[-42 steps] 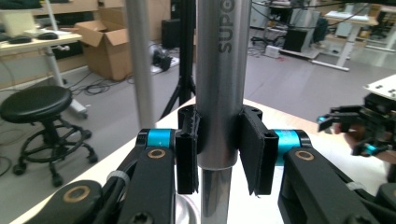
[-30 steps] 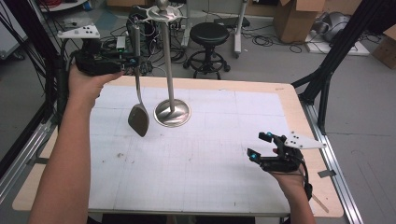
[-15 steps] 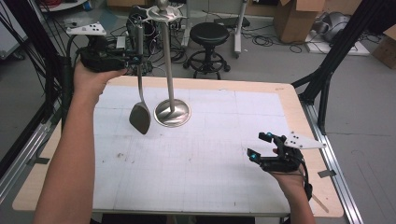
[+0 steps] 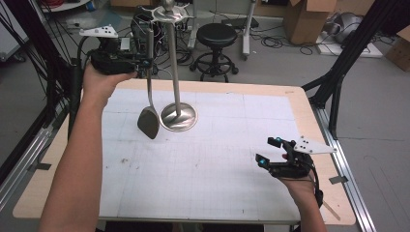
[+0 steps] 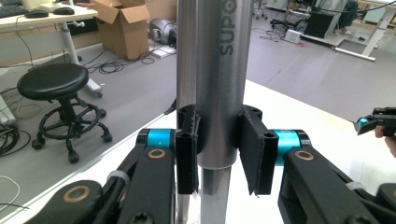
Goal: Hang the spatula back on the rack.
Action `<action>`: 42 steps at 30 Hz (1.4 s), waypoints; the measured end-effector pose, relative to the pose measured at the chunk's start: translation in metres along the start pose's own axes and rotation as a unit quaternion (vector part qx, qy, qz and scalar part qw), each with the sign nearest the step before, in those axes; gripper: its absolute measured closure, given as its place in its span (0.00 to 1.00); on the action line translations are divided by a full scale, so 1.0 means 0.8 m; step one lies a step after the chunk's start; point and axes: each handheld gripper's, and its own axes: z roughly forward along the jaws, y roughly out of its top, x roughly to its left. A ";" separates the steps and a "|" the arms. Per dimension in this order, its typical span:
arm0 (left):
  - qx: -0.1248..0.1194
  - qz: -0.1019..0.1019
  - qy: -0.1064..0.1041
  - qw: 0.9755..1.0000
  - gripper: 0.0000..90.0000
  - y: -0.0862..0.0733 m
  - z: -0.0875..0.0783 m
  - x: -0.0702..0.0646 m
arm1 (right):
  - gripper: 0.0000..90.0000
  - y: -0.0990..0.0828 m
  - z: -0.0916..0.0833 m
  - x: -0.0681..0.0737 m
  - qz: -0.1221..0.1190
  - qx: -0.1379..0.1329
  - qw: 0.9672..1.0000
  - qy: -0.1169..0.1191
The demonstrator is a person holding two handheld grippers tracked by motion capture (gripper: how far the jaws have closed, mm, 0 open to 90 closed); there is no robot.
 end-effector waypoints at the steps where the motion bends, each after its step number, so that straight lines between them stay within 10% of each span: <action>1: 0.000 -0.001 0.000 1.000 0.77 0.000 0.000 0.000 | 0.19 0.000 0.000 0.000 -0.001 0.000 1.000 -0.001; 20: 0.029 -0.027 0.005 0.999 0.60 -0.010 0.001 0.007 | 0.19 0.000 0.000 0.001 -0.001 -0.004 1.000 0.001; 42: -0.005 -0.026 -0.021 0.999 0.30 -0.068 -0.037 -0.029 | 0.19 0.000 -0.002 0.003 -0.003 -0.005 1.000 0.001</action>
